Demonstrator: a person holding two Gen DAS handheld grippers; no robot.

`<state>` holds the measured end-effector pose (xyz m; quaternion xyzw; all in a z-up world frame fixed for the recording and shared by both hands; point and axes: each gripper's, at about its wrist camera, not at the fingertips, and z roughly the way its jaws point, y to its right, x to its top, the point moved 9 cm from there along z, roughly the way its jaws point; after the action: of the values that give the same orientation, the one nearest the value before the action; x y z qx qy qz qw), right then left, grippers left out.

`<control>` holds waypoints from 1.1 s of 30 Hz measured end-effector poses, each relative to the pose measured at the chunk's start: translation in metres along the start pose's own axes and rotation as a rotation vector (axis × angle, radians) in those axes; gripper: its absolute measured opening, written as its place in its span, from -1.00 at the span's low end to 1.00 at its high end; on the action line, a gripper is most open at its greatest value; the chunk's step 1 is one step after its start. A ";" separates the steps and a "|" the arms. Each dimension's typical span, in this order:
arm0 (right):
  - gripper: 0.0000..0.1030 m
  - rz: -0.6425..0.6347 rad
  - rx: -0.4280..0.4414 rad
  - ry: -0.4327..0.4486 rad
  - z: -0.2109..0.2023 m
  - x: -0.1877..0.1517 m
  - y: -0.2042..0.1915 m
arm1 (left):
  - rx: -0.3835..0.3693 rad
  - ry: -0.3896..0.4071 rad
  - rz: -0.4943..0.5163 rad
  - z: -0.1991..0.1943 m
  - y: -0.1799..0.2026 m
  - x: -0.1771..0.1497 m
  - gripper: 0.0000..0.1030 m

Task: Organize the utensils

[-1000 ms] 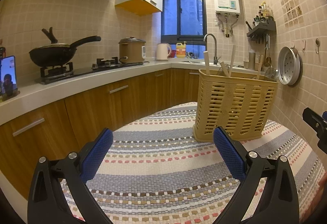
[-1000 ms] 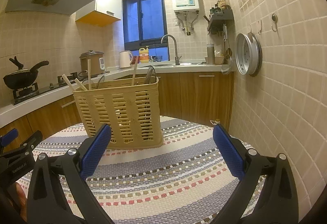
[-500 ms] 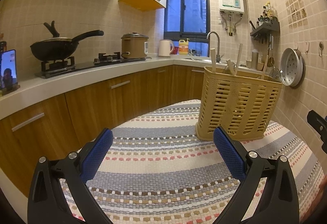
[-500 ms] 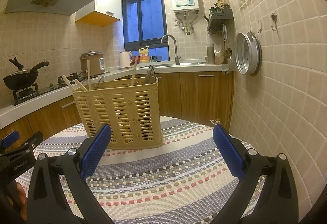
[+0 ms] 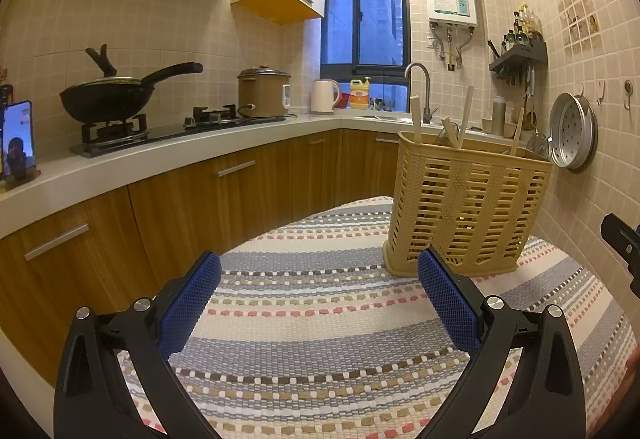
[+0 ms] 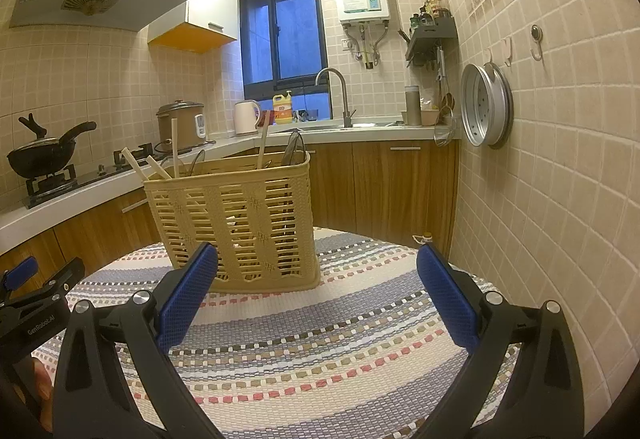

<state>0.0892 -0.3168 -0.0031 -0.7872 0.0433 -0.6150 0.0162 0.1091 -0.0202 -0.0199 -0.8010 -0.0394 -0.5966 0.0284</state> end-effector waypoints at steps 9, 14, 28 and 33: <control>0.85 0.000 0.000 -0.001 0.000 -0.001 0.000 | 0.000 0.002 0.006 0.000 0.001 0.001 0.85; 0.85 -0.003 0.000 -0.001 0.000 -0.001 -0.001 | 0.001 0.002 0.006 -0.001 0.002 0.001 0.85; 0.85 0.005 0.005 -0.005 0.001 -0.002 0.000 | 0.017 0.043 0.028 -0.007 -0.001 0.005 0.86; 0.85 0.003 0.004 -0.003 0.002 -0.001 0.000 | 0.010 0.027 0.002 -0.005 -0.006 0.006 0.86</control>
<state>0.0904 -0.3168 -0.0048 -0.7881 0.0433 -0.6137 0.0187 0.1054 -0.0144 -0.0128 -0.7926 -0.0412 -0.6074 0.0335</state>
